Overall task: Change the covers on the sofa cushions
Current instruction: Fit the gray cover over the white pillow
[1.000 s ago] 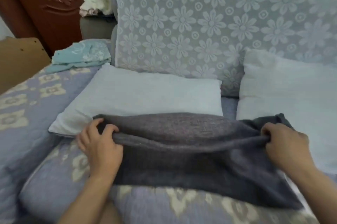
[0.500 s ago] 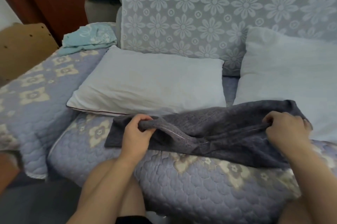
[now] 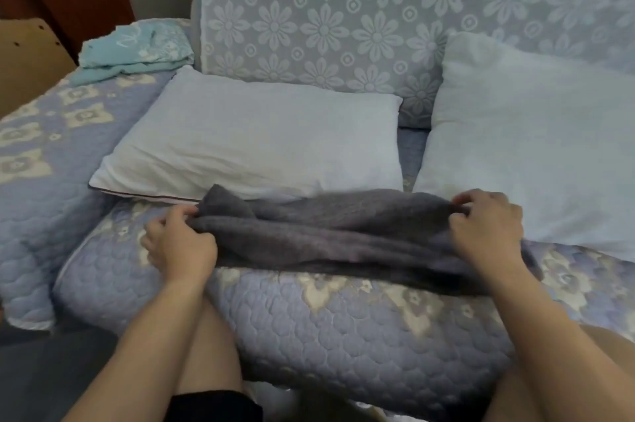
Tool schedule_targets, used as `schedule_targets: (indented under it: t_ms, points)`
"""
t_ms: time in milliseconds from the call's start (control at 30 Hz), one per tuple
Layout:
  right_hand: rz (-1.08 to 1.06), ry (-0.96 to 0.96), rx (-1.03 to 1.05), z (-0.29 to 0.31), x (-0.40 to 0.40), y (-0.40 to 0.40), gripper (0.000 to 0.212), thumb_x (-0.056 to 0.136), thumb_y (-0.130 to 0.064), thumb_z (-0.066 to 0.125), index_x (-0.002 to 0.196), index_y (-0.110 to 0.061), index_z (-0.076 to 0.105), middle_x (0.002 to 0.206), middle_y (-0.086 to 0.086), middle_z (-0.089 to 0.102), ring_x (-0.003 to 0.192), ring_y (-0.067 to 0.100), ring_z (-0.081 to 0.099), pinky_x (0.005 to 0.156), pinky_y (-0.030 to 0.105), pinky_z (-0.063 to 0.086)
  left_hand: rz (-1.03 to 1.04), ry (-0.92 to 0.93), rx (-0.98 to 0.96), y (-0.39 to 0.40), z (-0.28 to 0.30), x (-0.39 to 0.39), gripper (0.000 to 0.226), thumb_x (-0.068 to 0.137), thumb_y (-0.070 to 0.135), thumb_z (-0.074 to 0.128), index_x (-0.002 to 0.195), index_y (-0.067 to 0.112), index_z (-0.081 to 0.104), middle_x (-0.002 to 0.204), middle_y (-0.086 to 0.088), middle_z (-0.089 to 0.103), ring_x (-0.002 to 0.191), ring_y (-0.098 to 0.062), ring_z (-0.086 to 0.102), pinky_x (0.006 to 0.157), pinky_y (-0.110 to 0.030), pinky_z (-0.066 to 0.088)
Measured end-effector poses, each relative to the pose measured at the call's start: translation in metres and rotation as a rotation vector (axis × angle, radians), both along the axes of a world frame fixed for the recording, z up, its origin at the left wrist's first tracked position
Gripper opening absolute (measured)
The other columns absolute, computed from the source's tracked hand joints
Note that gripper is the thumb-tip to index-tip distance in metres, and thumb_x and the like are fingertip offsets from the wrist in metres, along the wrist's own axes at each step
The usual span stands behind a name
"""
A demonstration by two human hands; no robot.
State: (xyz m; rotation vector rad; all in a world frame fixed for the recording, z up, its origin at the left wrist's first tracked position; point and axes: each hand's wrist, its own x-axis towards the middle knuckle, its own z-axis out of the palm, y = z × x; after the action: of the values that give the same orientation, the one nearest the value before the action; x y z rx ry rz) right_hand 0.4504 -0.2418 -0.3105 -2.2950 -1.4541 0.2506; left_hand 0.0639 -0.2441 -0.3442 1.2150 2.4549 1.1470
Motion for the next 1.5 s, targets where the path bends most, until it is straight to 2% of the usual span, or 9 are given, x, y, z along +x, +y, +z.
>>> schedule_targets:
  t_ms: [133,300,500,567,700,900,1000,1100,1500]
  points:
    - [-0.272,0.340,-0.087,-0.006,0.031,-0.012,0.037,0.081,-0.024,0.058,0.118,-0.021,0.061,0.124,0.019,0.053,0.110,0.043,0.051,0.098,0.043,0.044,-0.287,0.457,0.157,-0.009,-0.007,0.037,0.066,0.064,-0.004,0.056,0.126,0.015,0.064,0.137,-0.020,0.043,0.126,-0.045,0.039,0.106,-0.053,0.030]
    - [-0.442,0.610,-0.014,-0.026,0.069,-0.029,0.046,0.068,-0.030,0.062,0.111,-0.014,0.059,0.108,0.017,0.058,0.096,0.034,0.056,0.082,0.040,0.049,-0.955,0.561,0.113,-0.034,-0.042,0.087,0.045,0.082,0.019,0.051,0.123,0.016,0.069,0.125,-0.007,0.058,0.119,-0.032,0.053,0.101,-0.049,0.043]
    - [-0.114,0.484,-0.267,-0.004,0.071,-0.060,0.081,0.093,-0.009,0.058,0.160,-0.020,0.014,0.146,0.018,0.044,0.082,0.022,0.050,0.060,0.032,0.043,-0.958,0.592,0.075,-0.027,-0.063,0.099,0.037,0.094,0.041,0.048,0.112,0.022,0.074,0.105,0.004,0.063,0.098,-0.022,0.058,0.087,-0.041,0.044]
    - [0.049,0.482,-0.270,0.007,0.078,-0.065,0.080,0.090,-0.006,0.064,0.156,-0.033,0.028,0.143,0.011,0.051,0.086,0.020,0.060,0.069,0.033,0.051,-0.888,0.572,0.089,-0.022,-0.057,0.096,0.034,0.094,0.037,0.048,0.102,0.019,0.076,0.093,0.003,0.062,0.086,-0.023,0.058,0.078,-0.041,0.045]
    - [0.324,0.471,-0.323,0.024,0.083,-0.069,0.052,0.080,0.002,0.075,0.114,-0.037,0.070,0.111,0.001,0.069,0.090,0.019,0.069,0.084,0.041,0.058,-0.627,0.369,0.045,-0.022,-0.034,0.086,0.015,0.096,0.019,0.063,0.102,0.011,0.074,0.091,-0.006,0.063,0.084,-0.035,0.063,0.074,-0.046,0.051]
    - [0.470,0.720,0.064,0.075,0.042,-0.048,0.014,0.093,-0.007,0.067,0.086,-0.015,0.075,0.077,0.015,0.071,0.071,0.020,0.067,0.072,0.035,0.058,-0.636,0.170,0.050,0.008,0.035,0.089,0.033,0.087,0.004,0.064,0.113,0.023,0.071,0.105,-0.004,0.058,0.094,-0.023,0.063,0.093,-0.038,0.051]
    - [0.557,0.374,0.191,0.091,0.013,-0.018,0.005,0.089,-0.022,0.072,0.084,-0.022,0.074,0.089,0.003,0.062,0.090,0.013,0.057,0.081,0.015,0.042,-0.843,-0.014,0.230,0.008,0.088,0.134,0.028,0.087,0.003,0.063,0.104,0.024,0.071,0.096,0.006,0.062,0.082,-0.007,0.061,0.078,-0.014,0.048]
    - [0.618,0.130,0.338,0.089,-0.013,0.011,0.005,0.084,-0.029,0.073,0.082,-0.028,0.069,0.119,-0.004,0.052,0.113,0.013,0.044,0.096,0.019,0.029,-1.004,-0.317,0.177,0.019,0.106,0.173,0.007,0.088,0.021,0.063,0.092,0.025,0.066,0.077,0.000,0.067,0.066,-0.019,0.066,0.068,-0.032,0.056]
    - [0.472,0.891,0.175,0.023,-0.025,0.014,0.010,0.095,-0.020,0.065,0.096,-0.024,0.074,0.091,-0.002,0.076,0.089,0.013,0.071,0.081,0.025,0.055,-1.002,-0.704,-0.103,0.030,0.054,0.182,0.011,0.091,0.010,0.073,0.098,0.010,0.064,0.084,-0.014,0.070,0.077,-0.020,0.071,0.078,-0.035,0.061]
